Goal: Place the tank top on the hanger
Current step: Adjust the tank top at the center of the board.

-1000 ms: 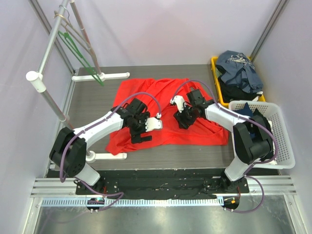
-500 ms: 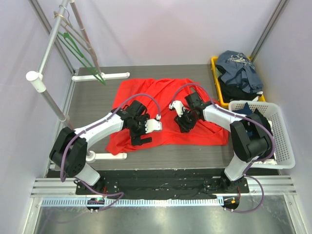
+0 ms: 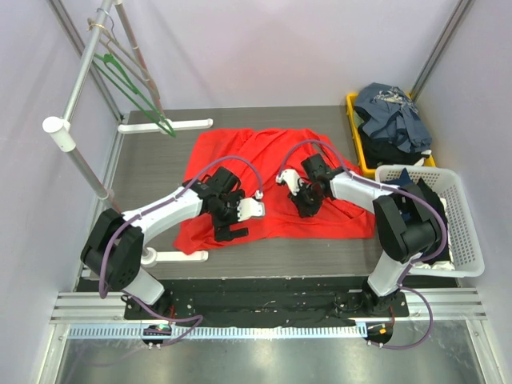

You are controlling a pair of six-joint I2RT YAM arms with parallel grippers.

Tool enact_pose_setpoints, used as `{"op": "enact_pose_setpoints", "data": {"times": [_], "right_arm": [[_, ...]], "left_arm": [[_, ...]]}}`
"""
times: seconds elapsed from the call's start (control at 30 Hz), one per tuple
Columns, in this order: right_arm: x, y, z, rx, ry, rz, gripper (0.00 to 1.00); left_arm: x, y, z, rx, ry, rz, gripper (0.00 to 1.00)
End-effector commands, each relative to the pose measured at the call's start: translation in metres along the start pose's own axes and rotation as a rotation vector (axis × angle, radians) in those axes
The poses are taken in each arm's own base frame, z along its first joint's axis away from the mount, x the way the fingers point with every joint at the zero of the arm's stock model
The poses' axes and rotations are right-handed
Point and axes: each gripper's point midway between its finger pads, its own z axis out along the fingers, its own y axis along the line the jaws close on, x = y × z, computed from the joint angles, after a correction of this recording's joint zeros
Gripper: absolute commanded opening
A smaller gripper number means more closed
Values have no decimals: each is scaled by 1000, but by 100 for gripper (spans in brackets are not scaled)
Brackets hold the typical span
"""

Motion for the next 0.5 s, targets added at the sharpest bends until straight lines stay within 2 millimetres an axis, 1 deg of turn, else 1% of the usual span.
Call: {"op": "enact_pose_setpoints", "data": {"times": [0.0,0.07,0.1,0.17,0.2,0.27,0.3,0.37,0.4,0.47], "right_arm": [[-15,-1,-31,39,-29,-57,5],[-22,0,-48,52,-50,-92,3],[-17,6,-55,37,-30,-95,3],[-16,11,-70,39,-37,-130,3],[-7,18,-75,20,-11,-135,4],[2,25,-81,8,8,-163,4],[13,32,-86,-4,33,-166,4],[26,37,-88,-7,71,-182,4],[40,45,-88,-25,106,-196,4],[56,48,-89,-19,156,-219,3]], "left_arm": [[-11,4,-10,-39,-51,16,100],[-10,4,-11,-45,-48,22,100],[-8,4,-11,-45,-41,21,100],[-7,4,-11,-46,-36,26,100],[-7,4,-11,-46,-36,26,100],[-6,4,-11,-42,-32,26,100],[-7,3,-11,-41,-33,27,100],[-7,1,-12,-29,-32,25,100],[-7,1,-12,-27,-32,25,99],[-8,0,-14,-18,-29,30,100]]}}
